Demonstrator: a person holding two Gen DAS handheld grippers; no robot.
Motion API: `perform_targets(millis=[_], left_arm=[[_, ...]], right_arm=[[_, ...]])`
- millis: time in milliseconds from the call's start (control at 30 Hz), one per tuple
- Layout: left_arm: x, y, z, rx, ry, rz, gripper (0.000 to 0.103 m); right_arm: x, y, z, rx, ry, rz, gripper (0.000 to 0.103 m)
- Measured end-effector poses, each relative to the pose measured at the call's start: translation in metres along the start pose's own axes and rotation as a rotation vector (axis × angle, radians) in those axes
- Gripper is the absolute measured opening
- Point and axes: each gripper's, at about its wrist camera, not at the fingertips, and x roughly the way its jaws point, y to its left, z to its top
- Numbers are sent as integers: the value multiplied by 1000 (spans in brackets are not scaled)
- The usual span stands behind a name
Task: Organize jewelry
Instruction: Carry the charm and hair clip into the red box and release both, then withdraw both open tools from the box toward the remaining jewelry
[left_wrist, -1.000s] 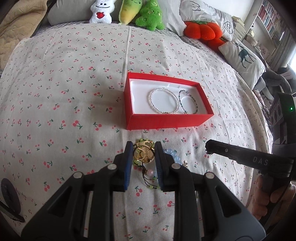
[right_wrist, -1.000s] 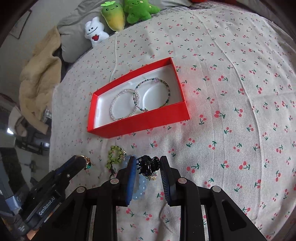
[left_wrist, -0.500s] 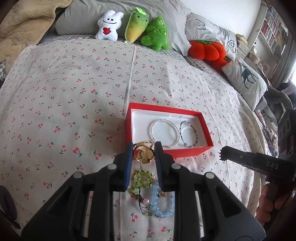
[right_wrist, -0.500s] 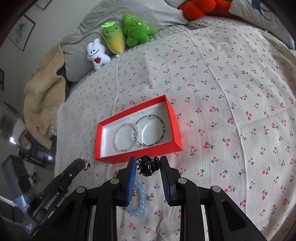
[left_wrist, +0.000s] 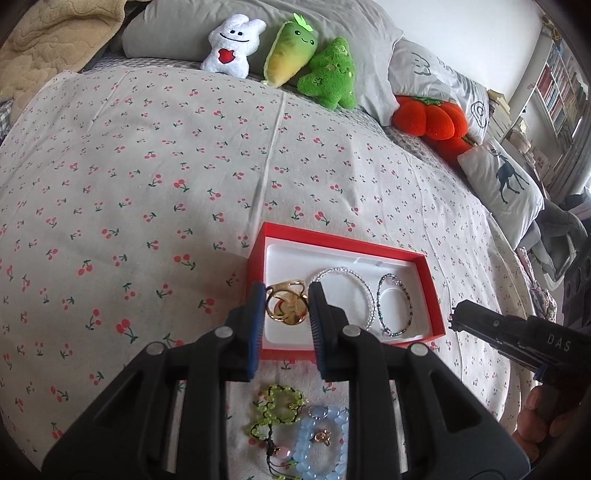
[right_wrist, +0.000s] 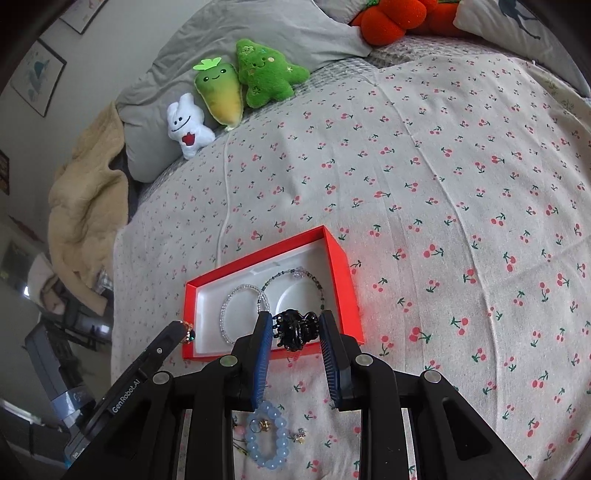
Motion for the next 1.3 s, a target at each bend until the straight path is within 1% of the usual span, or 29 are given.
perform_targets(millis=[67,267,400,500,533,600,633,667,767,867,933,1033,1100,1133,1167,1200,1233,1267,1300], left_arm=[[2,-1,0,2,-12,6,25],[5,-12,1,67,-21,8,25],[9,-13,1,70,-13,2,25],[10,-14,-1,72,-19,24,25],[10,-15,-1,76,-19,27,27],[8,-18,-2,85,-25,32,35],[7,-19,-3,90,-31,32,41],[5,-20,-3,96,-38,34,45],[-1,-23,-5,108,-43,44,52],[-4,-22,-6,102,-35,57,56],[-6,-20,-8,96,-29,76,57],[-8,-19,-10,108,-15,130,58],[-10,-19,-12,131,-8,158,61],[-12,-20,-13,148,-4,171,64],[-14,-21,-14,166,-2,181,66],[-17,-21,-14,180,1,188,67],[-19,-21,-14,188,5,190,69],[-23,-20,-15,190,7,188,72],[-26,-19,-15,185,9,183,73]], right_arm=[[3,0,2,-7,-4,-1,26],[13,0,7,-5,-5,0,26],[21,0,8,12,6,-2,26],[26,0,7,19,15,-4,26],[27,0,8,21,16,-5,26],[29,1,8,21,18,-8,26],[30,1,8,21,18,-10,26],[31,2,8,21,17,-12,27],[34,4,9,22,18,-19,27],[37,5,10,18,22,-33,27],[37,6,10,13,20,-41,27],[34,7,11,15,9,-48,27],[32,7,12,22,18,-45,28],[31,7,11,25,26,-38,30],[29,7,11,26,32,-31,36],[26,8,9,24,35,-29,52],[22,8,8,21,31,-29,59],[16,9,7,13,23,-28,65],[12,10,6,1,19,-28,65]])
